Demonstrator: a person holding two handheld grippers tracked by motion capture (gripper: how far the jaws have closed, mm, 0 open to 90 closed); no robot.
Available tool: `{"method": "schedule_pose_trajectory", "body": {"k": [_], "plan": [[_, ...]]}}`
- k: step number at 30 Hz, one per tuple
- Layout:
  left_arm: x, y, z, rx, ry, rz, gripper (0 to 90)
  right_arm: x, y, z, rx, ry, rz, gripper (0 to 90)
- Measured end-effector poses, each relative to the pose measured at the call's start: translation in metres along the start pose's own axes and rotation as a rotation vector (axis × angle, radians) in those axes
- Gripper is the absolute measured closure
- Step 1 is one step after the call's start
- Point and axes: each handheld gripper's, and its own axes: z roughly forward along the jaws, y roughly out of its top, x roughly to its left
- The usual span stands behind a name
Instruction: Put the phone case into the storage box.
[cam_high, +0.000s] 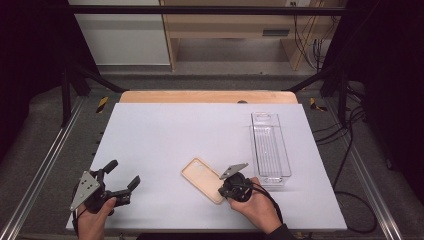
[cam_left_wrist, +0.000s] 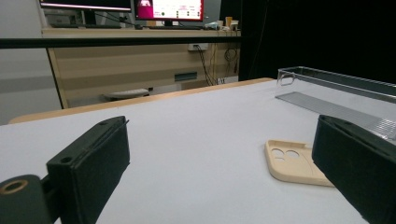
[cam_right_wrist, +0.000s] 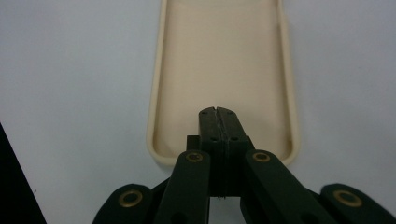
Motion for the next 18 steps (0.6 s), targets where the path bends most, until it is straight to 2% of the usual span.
{"method": "schedule_pose_trajectory", "body": {"k": [3,5,6,7,8,11,13,14,15,18], "plan": [[0.000,0.000,-0.001,-0.006,-0.008,-0.002,3.6,0.001,0.000,-0.008,-0.040,-0.030,-0.006,89.3],[0.000,0.002,-0.003,-0.018,-0.006,-0.004,3.6,0.001,0.003,-0.014,-0.089,-0.040,-0.001,76.2],[0.001,0.002,-0.003,-0.019,-0.003,-0.006,3.6,0.001,0.004,-0.015,-0.117,-0.043,0.000,65.7],[0.001,0.001,-0.004,-0.018,0.000,-0.010,3.6,0.001,0.006,-0.015,-0.127,-0.045,0.002,56.6],[0.001,0.001,-0.004,-0.017,0.001,-0.012,3.6,0.001,0.008,-0.014,-0.136,-0.054,0.013,43.8],[0.000,0.002,-0.003,-0.019,-0.001,-0.006,3.6,0.002,0.010,-0.007,-0.125,-0.072,0.020,25.0],[-0.001,0.003,-0.003,-0.022,-0.004,-0.006,3.6,0.000,0.011,0.001,-0.103,-0.051,0.038,12.6],[-0.001,0.003,-0.003,-0.020,-0.005,-0.003,3.6,0.000,0.011,0.001,-0.103,-0.051,0.038,12.6],[-0.002,0.002,-0.003,-0.015,-0.008,-0.004,3.6,-0.002,0.011,0.004,-0.102,-0.057,0.047,8.3],[-0.003,0.002,0.000,-0.007,-0.019,0.006,3.6,-0.005,0.011,0.008,-0.086,-0.048,0.067,8.4]]}}
